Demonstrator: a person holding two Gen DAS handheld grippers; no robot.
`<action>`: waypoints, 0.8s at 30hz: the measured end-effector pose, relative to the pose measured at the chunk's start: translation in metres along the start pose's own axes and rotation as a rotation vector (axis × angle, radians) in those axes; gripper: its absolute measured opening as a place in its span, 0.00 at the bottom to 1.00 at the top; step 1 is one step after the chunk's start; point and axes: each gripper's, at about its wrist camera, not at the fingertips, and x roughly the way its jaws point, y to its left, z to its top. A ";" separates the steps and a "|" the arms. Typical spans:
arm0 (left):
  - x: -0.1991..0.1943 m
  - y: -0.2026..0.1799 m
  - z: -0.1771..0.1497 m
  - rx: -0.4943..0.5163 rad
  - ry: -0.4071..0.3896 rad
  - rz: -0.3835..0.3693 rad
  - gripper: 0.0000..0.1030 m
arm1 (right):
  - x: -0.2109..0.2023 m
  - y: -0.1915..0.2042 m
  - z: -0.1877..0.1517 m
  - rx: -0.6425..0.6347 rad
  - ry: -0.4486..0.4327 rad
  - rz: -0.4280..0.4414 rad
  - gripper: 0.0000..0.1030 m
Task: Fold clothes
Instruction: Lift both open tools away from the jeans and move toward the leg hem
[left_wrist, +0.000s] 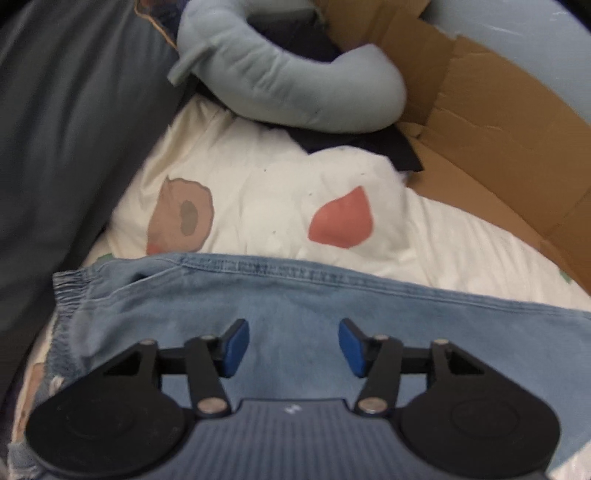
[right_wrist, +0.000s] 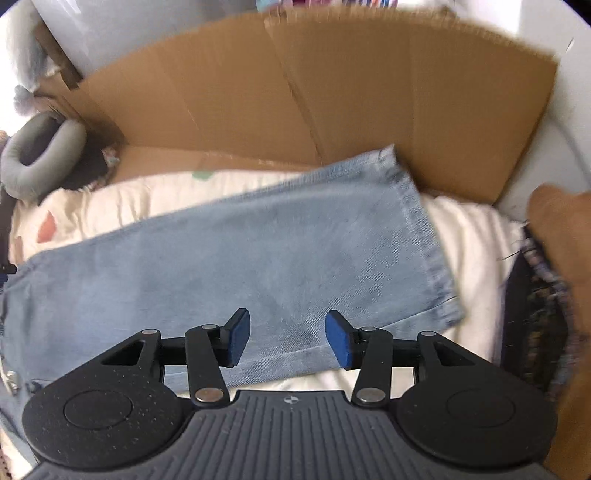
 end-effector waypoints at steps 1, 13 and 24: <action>-0.009 -0.002 0.000 0.003 0.002 -0.001 0.63 | -0.011 0.000 0.003 0.001 -0.005 0.004 0.51; -0.153 0.013 -0.005 -0.001 -0.025 -0.029 0.72 | -0.151 0.012 0.040 -0.009 -0.096 0.097 0.54; -0.259 0.032 -0.041 -0.027 -0.066 -0.052 0.73 | -0.283 -0.004 0.065 -0.014 -0.231 0.101 0.55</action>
